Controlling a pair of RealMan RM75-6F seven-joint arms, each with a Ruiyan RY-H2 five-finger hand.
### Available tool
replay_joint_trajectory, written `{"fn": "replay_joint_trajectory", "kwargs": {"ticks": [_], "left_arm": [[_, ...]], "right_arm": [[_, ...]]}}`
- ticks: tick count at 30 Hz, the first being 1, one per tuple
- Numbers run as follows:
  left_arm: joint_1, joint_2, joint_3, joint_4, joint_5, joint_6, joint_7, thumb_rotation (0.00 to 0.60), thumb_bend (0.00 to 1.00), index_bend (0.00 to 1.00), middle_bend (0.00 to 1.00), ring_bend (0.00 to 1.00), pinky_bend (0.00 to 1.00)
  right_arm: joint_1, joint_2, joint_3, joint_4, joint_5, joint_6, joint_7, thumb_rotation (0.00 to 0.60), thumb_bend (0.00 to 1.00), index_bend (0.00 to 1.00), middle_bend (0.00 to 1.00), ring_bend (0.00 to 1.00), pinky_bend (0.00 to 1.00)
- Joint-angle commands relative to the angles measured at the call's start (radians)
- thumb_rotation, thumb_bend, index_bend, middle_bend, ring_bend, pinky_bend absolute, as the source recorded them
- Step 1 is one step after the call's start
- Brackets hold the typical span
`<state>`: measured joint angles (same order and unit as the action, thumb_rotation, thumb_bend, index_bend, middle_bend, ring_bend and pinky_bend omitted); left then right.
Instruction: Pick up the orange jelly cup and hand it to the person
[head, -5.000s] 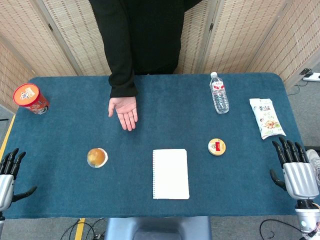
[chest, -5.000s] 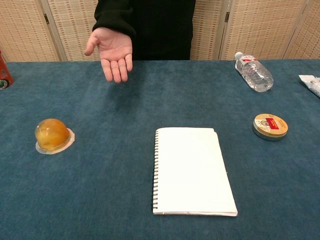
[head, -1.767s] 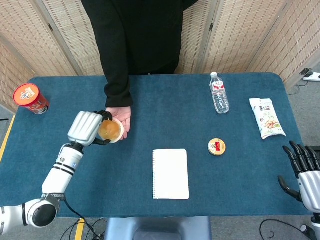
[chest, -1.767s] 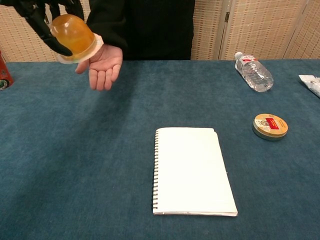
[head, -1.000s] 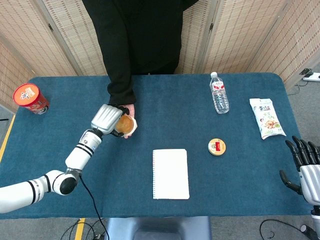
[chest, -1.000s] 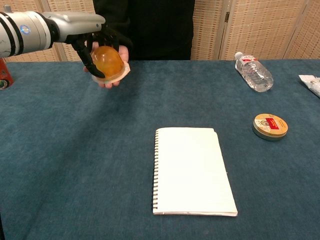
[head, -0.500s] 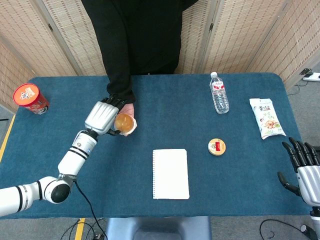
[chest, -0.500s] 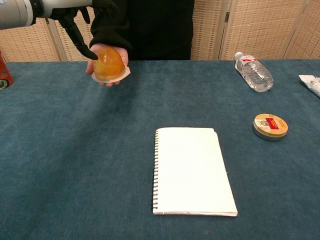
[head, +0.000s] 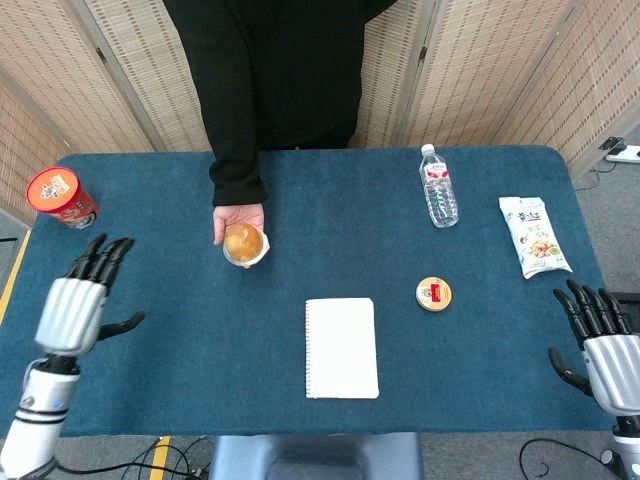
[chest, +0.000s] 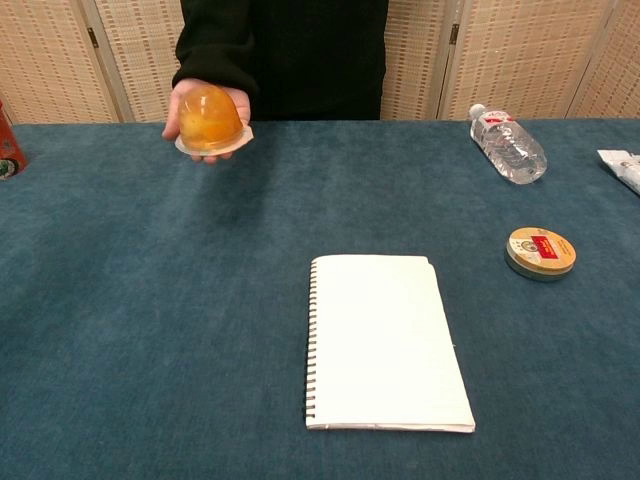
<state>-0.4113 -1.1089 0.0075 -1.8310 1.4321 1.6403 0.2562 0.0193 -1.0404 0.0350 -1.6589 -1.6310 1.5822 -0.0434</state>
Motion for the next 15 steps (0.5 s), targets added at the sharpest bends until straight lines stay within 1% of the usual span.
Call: {"fn": "replay_joint_trajectory", "kwargs": {"ticks": [1,4,7,11,15], "left_arm": [[0.243,-0.080,0.107,0.283,0.081,0.186,-0.267,0.600,0.16,0.05,0.12,0.04,0.28],[0.266,-0.070,0.117,0.293,0.067,0.146,-0.274,0.600,0.16,0.01,0.08,0.02,0.28],[0.284,-0.070,0.105,0.305,0.062,0.139,-0.251,0.600,0.16,0.00,0.07,0.01,0.28],[0.302,-0.067,0.079,0.306,0.084,0.164,-0.270,0.600,0.16,0.00,0.06,0.00,0.27],[0.307,-0.068,0.067,0.312,0.087,0.135,-0.265,0.600,0.16,0.00,0.05,0.00,0.27]], "right_arm": [[0.013,-0.032,0.011,-0.012,0.035,-0.034,-0.068,0.600,0.29,0.00,0.00,0.00,0.00],[0.030,-0.045,0.019,-0.017,0.070,-0.073,-0.111,0.600,0.29,0.00,0.00,0.00,0.00],[0.044,-0.055,0.030,-0.018,0.107,-0.105,-0.141,0.600,0.29,0.00,0.00,0.00,0.00],[0.052,-0.060,0.036,-0.016,0.121,-0.114,-0.150,0.600,0.29,0.00,0.00,0.00,0.00],[0.049,-0.057,0.035,-0.014,0.118,-0.105,-0.143,0.600,0.29,0.00,0.00,0.00,0.00]]}}
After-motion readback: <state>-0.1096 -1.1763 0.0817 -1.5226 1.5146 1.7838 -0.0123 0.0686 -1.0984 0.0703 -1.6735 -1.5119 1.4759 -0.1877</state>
